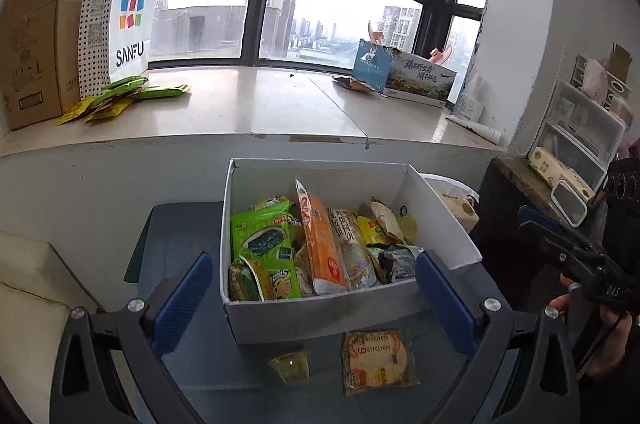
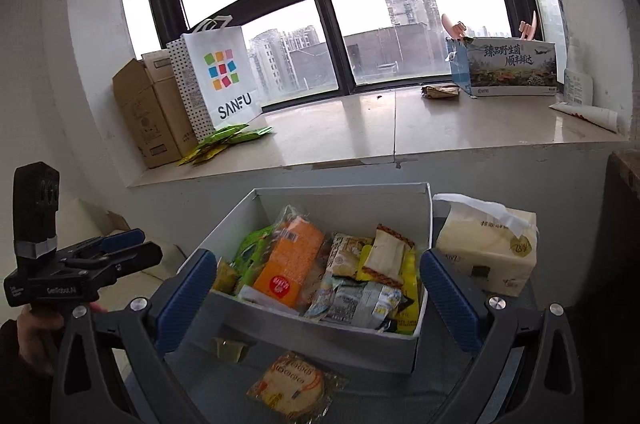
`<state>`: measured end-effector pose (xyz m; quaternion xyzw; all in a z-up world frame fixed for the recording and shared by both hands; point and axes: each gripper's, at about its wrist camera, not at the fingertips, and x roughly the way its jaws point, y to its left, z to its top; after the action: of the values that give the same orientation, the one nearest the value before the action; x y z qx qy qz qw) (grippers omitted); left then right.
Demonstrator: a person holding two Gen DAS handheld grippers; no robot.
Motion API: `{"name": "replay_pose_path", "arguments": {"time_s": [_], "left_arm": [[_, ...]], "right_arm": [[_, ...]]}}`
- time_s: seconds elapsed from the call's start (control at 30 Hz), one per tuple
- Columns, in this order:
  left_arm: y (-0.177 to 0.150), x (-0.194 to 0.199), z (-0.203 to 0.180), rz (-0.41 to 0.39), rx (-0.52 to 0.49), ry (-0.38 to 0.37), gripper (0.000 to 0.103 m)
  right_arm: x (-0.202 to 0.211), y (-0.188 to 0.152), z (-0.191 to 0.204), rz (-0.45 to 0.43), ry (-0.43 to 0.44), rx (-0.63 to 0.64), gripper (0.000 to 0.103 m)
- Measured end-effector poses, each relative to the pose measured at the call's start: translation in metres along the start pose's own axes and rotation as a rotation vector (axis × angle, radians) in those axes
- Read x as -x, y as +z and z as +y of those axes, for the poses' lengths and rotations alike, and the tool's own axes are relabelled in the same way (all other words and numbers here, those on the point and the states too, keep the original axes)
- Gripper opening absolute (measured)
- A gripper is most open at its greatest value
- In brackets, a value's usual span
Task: Organize snacks
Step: 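Grasp the last round bread roll with the right tool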
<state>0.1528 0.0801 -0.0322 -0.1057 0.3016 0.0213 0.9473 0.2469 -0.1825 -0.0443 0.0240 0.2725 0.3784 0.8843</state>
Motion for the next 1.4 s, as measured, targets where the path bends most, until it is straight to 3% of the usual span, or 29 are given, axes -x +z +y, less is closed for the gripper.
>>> {"name": "replay_pose_path", "arguments": {"time_s": [0.1, 0.27, 0.5, 0.9, 1.13, 1.3, 1.33, 1.4], "left_arm": [[-0.022, 0.027, -0.002, -0.027, -0.001, -0.022, 0.103], [-0.068, 0.056, 0.001, -0.009, 0.034, -0.056, 0.103], [-0.105, 0.073, 0.008, 0.024, 0.094, -0.059, 0.103], [-0.111, 0.076, 0.017, 0.025, 0.112, -0.035, 0.103], [-0.116, 0.074, 0.02, 0.039, 0.125, -0.04, 0.103], [-0.119, 0.072, 0.018, 0.05, 0.12, -0.041, 0.103], [-0.119, 0.071, 0.017, 0.053, 0.121, -0.04, 0.103], [-0.12, 0.069, 0.017, 0.057, 0.125, -0.04, 0.103]], "right_arm": [[0.023, -0.027, 0.008, 0.01, 0.035, 0.02, 0.103], [0.043, -0.075, 0.016, 0.067, 0.06, 0.015, 0.103], [0.009, -0.119, 0.027, 0.219, 0.053, 0.065, 0.103], [-0.104, -0.14, 0.044, 0.414, -0.051, 0.138, 0.103], [-0.129, -0.144, 0.046, 0.442, -0.149, 0.188, 0.103], [-0.137, -0.145, 0.039, 0.459, -0.142, 0.175, 0.103], [-0.138, -0.146, 0.039, 0.458, -0.14, 0.179, 0.1], [-0.136, -0.147, 0.044, 0.432, -0.141, 0.215, 0.083]]}}
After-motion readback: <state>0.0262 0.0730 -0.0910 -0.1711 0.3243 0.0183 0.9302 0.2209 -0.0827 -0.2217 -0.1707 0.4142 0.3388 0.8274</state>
